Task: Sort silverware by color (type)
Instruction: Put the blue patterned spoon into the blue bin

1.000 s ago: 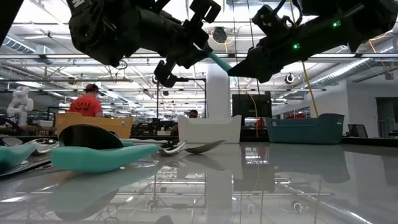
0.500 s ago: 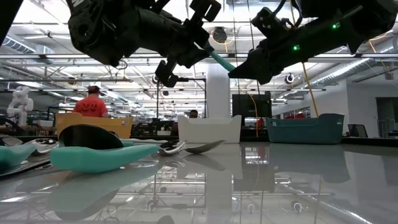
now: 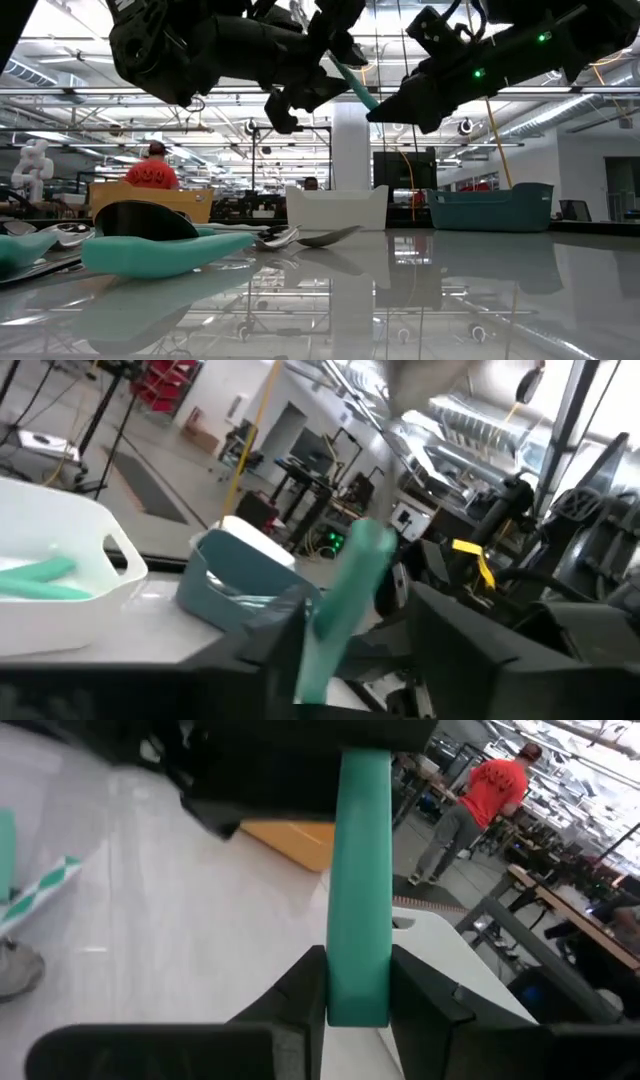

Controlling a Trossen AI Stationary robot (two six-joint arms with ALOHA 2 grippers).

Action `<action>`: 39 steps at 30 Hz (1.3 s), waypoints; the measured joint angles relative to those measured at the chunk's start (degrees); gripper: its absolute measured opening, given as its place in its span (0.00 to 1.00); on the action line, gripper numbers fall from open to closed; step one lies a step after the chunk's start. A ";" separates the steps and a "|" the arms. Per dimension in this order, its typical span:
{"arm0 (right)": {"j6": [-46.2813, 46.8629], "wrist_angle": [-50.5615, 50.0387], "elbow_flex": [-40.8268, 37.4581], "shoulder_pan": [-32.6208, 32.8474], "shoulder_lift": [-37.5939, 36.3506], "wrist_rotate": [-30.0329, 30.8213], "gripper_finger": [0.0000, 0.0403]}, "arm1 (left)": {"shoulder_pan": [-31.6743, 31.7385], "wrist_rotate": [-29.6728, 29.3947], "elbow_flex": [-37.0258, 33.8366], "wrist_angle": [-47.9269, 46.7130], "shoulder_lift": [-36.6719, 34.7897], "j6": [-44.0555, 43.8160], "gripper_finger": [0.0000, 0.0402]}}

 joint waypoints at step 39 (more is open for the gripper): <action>1.25 -36.45 16.96 -34.99 -5.28 -35.48 0.19 | 1.73 12.82 -3.47 -54.05 -17.38 15.42 0.65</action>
